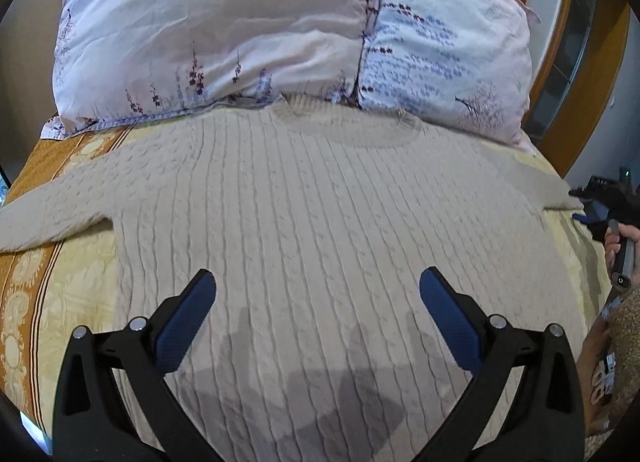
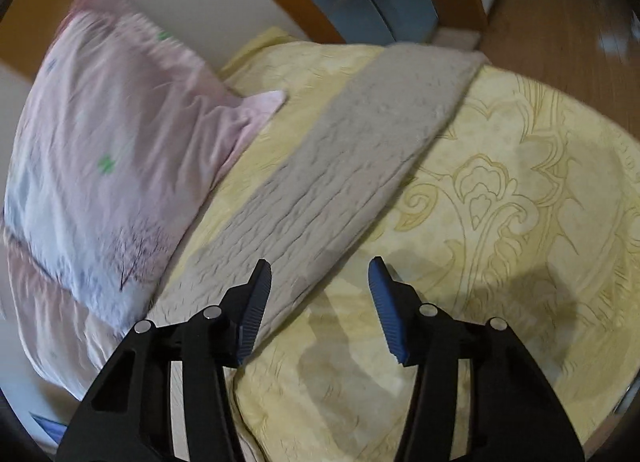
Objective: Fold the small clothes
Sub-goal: 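Grasp the sweater sleeve cuff with the right gripper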
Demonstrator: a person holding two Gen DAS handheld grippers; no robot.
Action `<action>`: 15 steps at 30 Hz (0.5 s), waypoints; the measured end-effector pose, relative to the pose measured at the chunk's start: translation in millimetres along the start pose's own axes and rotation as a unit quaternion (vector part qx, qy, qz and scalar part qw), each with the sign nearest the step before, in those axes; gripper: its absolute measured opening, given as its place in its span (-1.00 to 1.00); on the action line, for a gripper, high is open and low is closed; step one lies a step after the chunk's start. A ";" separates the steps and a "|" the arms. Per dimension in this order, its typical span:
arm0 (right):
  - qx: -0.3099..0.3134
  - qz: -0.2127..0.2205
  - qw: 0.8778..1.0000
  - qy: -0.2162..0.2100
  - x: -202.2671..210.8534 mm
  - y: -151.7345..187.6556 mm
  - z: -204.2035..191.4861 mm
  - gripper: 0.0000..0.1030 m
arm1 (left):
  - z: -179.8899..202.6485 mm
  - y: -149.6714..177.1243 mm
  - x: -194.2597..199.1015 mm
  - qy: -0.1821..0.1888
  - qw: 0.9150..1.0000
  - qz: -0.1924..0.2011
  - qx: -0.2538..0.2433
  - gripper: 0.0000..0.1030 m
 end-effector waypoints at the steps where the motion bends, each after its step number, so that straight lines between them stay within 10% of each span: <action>1: -0.007 -0.002 1.000 0.001 -2.8 -1.7 2.3 0.00 | -0.7 -1.6 -0.6 0.001 1.000 0.002 0.003 0.97; 15: -0.030 0.050 0.998 -0.008 -3.9 -34.9 16.2 -0.55 | -22.9 -28.8 -13.3 0.022 0.999 0.018 0.044 0.97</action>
Point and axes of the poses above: each gripper's, at about its wrist camera, not at the fingertips, and x roughly against the way its jaws point, z to its right, y to its underside, the point moved 9 cm from there along -x, roughly the way its jaws point, and after that the axes turned 12 degrees about -y, right-handed, at the moved point
